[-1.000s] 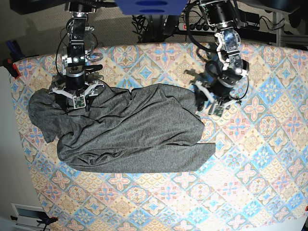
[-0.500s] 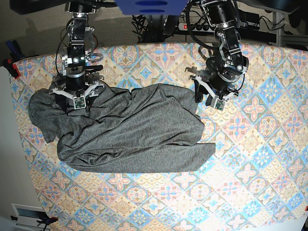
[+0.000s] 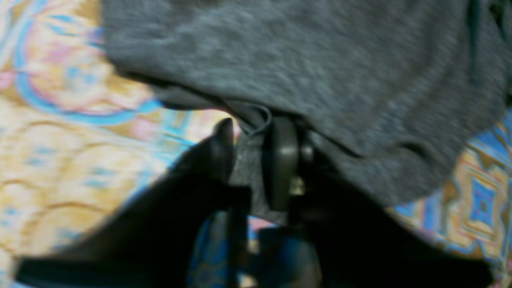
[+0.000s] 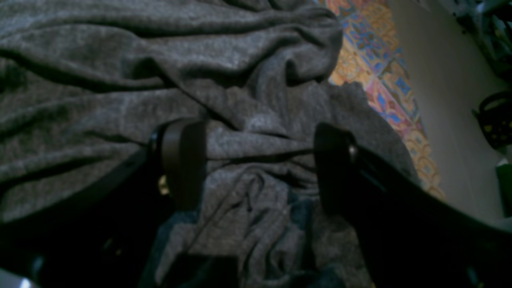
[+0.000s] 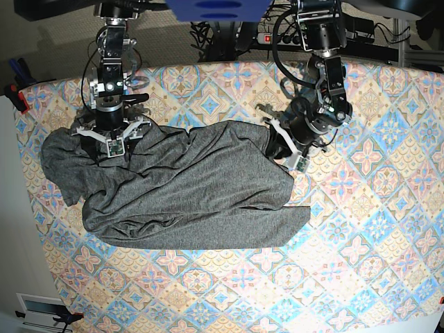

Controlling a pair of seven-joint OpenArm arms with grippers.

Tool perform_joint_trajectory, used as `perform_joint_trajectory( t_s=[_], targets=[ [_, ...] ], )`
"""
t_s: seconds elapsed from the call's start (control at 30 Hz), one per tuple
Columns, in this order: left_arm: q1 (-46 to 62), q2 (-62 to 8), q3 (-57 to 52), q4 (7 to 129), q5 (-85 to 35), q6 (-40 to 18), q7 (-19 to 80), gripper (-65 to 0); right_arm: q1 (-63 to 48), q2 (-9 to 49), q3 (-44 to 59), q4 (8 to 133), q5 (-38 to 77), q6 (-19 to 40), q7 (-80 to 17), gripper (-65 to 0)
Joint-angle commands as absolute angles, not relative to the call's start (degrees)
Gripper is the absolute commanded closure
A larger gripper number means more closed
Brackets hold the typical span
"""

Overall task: Layout the t-shirt on the table in an organized manner, then fold the t-shirt properly
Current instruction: 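Release the left gripper and regrasp the shirt at a new edge, then pull the shirt edges apart with both grippers to spread it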

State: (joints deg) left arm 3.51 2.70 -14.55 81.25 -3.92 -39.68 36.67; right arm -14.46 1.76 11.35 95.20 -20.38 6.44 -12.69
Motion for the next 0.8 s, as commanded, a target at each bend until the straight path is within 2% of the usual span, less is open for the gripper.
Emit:
perform_joint_trajectory(
  t_s=[0.0,0.03,0.13,0.37,0.6,0.77],
  targets=[
    [3.82,2.86,-14.29,81.19,-2.33,-40.00,39.96,-2.6,-14.02,2.07,11.47,96.40,-20.26,5.93,-11.38,-40.5],
    [3.82,2.51,-14.29,81.19,-2.42,-40.00,40.75,-1.1,-14.02,2.15,11.56,96.48,-20.26,5.93,-11.38,-40.5],
    [5.05,1.45,-14.37,82.95,-2.42,-40.00,44.00,-2.4,-13.93,2.15,14.20,96.48,-20.26,5.93,-11.03,-40.5],
    [14.81,-1.27,-16.48,100.88,-2.51,-40.00,44.88,-2.0,-13.67,1.98,24.22,96.57,-20.26,5.93,-11.03,-40.5],
    [16.22,-1.54,-26.95,100.00,-2.07,-40.00,44.88,-2.0,-13.67,1.98,25.01,96.04,-20.00,5.93,-11.03,-40.5],
    [15.87,-5.58,-29.67,98.86,-2.51,-40.00,44.79,-2.3,-13.58,1.98,26.59,96.04,-19.91,5.93,-11.03,-40.5]
  ],
)
